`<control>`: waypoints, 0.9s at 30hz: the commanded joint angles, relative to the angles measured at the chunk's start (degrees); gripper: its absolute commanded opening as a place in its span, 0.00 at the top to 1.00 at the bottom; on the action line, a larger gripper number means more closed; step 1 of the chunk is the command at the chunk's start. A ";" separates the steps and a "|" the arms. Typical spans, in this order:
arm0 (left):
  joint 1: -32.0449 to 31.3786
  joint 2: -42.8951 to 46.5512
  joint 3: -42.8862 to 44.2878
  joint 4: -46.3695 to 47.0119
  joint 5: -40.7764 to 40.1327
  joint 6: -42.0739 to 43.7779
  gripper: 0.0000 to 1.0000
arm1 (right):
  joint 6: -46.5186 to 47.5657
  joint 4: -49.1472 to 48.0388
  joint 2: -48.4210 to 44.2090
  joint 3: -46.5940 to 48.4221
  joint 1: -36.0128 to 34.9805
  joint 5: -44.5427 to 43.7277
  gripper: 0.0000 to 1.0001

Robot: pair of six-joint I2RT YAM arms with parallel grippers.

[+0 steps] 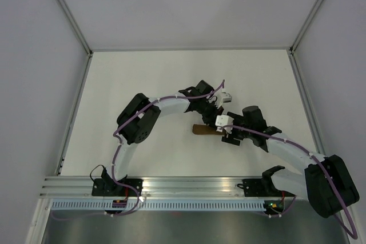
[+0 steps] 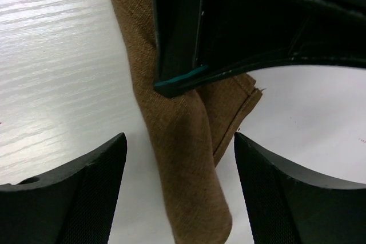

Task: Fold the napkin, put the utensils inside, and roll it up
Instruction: Roll the napkin with the utensil

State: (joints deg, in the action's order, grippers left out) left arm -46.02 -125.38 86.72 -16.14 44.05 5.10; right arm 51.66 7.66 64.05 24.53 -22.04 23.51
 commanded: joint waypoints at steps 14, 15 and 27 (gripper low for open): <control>0.84 -7.07 0.20 -12.16 0.60 -3.70 0.78 | 0.90 -3.28 6.43 1.30 -6.08 -5.93 0.54; 0.93 -6.98 0.12 -12.25 0.60 -3.78 0.76 | 0.99 -2.22 7.13 1.65 -6.17 -5.49 0.60; 4.44 5.21 -5.41 0.04 -7.83 -10.98 0.47 | 3.62 16.15 15.21 12.72 -4.86 2.15 0.73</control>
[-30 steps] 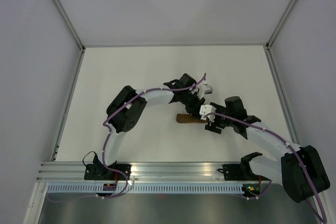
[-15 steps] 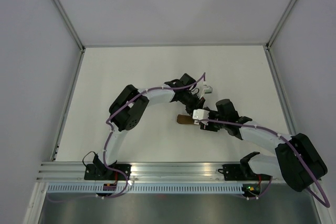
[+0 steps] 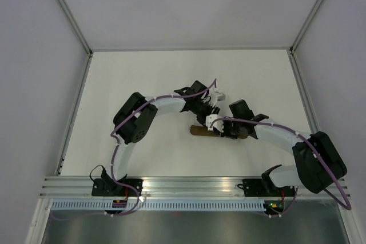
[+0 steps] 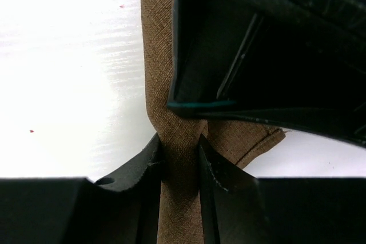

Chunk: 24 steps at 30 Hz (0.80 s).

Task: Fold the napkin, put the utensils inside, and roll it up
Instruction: Roll the napkin with the utensil

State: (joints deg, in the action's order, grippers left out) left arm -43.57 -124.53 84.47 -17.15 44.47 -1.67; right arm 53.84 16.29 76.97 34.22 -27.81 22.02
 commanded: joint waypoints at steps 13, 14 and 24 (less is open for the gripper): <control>5.34 25.80 -24.58 26.34 -20.81 -10.72 0.44 | 10.05 27.89 20.67 20.18 7.07 12.96 0.74; 5.34 26.96 -26.09 27.77 -21.52 -10.89 0.44 | 10.49 29.05 21.72 21.32 7.33 13.31 0.74; -4.05 39.10 -42.98 43.17 -42.25 -0.37 0.45 | 14.88 40.83 35.69 35.02 11.29 16.65 0.74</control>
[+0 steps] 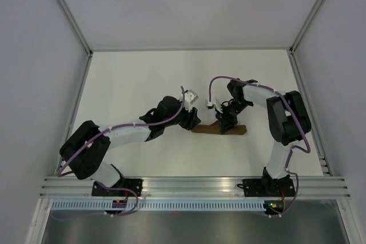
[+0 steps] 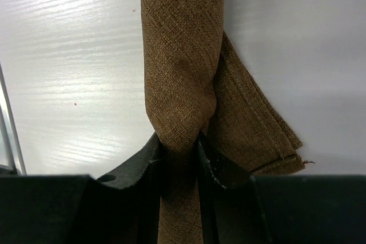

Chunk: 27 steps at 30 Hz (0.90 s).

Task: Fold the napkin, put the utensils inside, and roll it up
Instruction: Roll the napkin with the utensil

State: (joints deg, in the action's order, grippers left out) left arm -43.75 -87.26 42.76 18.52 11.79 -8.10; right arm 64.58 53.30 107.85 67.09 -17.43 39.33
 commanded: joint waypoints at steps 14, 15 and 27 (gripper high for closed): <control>-21.64 -14.50 8.91 1.25 -24.71 29.97 0.42 | 3.36 7.79 12.99 9.81 1.79 -0.48 0.74; -21.73 -15.21 9.44 1.08 -24.71 30.42 0.42 | 3.19 7.96 13.34 10.08 1.79 -0.66 0.74; -23.58 -22.86 13.75 1.16 -28.14 36.84 0.42 | 2.92 9.45 16.16 12.71 1.70 -0.22 0.74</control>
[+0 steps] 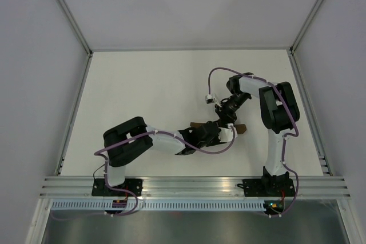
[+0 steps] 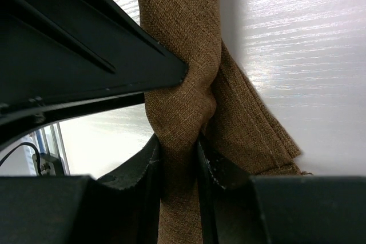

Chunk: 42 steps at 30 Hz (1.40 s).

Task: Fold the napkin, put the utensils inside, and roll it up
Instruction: Roll the napkin with the utensil

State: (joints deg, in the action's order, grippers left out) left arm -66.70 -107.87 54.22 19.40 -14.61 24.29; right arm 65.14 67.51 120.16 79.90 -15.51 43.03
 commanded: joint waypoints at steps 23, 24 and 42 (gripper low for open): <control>2.10 -6.47 6.60 -11.57 9.69 2.34 0.80 | 0.34 -3.35 3.77 1.57 -0.05 -4.36 0.52; 2.44 -6.47 6.87 -12.10 10.56 2.08 0.81 | 0.16 -3.26 3.42 1.66 0.12 -4.09 0.48; 7.46 -7.17 11.87 -21.42 23.04 -3.99 0.85 | -11.52 -4.30 -3.96 10.45 6.89 3.99 0.27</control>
State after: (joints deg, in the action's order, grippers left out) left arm -59.99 -112.07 65.17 5.13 2.09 25.32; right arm 57.43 66.52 120.33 87.70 -9.87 43.99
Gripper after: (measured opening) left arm 0.324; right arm 0.725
